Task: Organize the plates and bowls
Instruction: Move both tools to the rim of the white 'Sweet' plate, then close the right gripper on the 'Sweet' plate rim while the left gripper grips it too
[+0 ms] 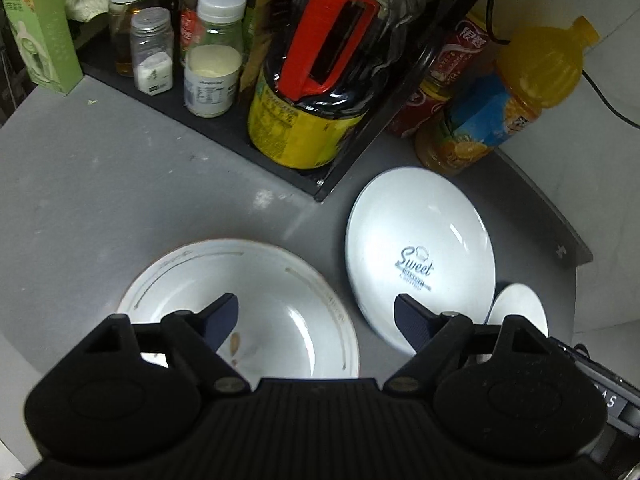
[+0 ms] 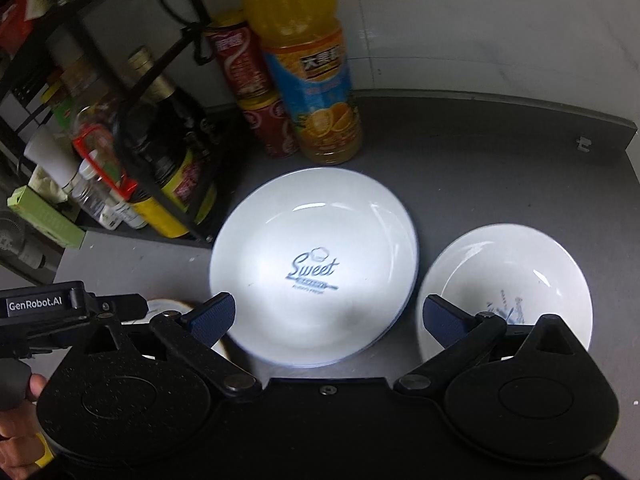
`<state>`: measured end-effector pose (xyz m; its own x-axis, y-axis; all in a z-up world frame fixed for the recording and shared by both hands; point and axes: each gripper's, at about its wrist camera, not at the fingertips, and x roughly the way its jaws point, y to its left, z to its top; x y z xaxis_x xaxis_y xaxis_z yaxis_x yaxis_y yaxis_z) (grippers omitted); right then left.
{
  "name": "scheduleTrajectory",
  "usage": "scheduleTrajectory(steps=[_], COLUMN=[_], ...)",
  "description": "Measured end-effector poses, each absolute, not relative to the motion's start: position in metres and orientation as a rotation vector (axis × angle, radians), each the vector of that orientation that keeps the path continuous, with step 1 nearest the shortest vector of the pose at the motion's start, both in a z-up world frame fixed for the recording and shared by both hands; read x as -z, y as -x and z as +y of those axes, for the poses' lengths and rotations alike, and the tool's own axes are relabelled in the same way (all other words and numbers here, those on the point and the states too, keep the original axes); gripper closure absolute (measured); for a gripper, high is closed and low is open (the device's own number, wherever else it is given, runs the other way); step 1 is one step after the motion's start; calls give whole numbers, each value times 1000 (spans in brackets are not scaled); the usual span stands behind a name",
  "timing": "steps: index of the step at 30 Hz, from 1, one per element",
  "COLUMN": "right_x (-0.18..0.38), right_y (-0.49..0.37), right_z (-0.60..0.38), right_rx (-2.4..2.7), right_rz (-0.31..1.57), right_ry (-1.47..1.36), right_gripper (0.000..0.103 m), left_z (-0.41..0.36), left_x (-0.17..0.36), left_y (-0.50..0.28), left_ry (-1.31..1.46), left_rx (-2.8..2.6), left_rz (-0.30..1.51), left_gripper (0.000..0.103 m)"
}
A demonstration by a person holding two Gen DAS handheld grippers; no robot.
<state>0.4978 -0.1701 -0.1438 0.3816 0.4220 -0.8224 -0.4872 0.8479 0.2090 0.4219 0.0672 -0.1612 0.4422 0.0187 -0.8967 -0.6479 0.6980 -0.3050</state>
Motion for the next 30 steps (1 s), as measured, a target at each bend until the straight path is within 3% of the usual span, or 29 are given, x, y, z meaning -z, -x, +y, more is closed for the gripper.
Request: scheduleTrajectory(steps=[6, 10, 20, 24, 30], right_x=[152, 166, 198, 206, 224], right_y=[-522, -539, -581, -597, -610], right_z=[-179, -186, -199, -197, -194], right_rx=[-588, -602, -592, -582, -579], right_rz=[1038, 1065, 1132, 1144, 1196], right_ry=[52, 22, -51, -58, -68], right_gripper=[14, 29, 55, 56, 65], left_z=[73, 72, 71, 75, 82], left_x=[166, 174, 205, 219, 237], left_y=[-440, -454, -480, -488, -492], left_ry=[756, 773, 867, 893, 934], left_rx=[-466, -459, -457, -476, -502], left_rz=[1005, 996, 992, 1003, 1008], left_gripper=[28, 38, 58, 69, 75])
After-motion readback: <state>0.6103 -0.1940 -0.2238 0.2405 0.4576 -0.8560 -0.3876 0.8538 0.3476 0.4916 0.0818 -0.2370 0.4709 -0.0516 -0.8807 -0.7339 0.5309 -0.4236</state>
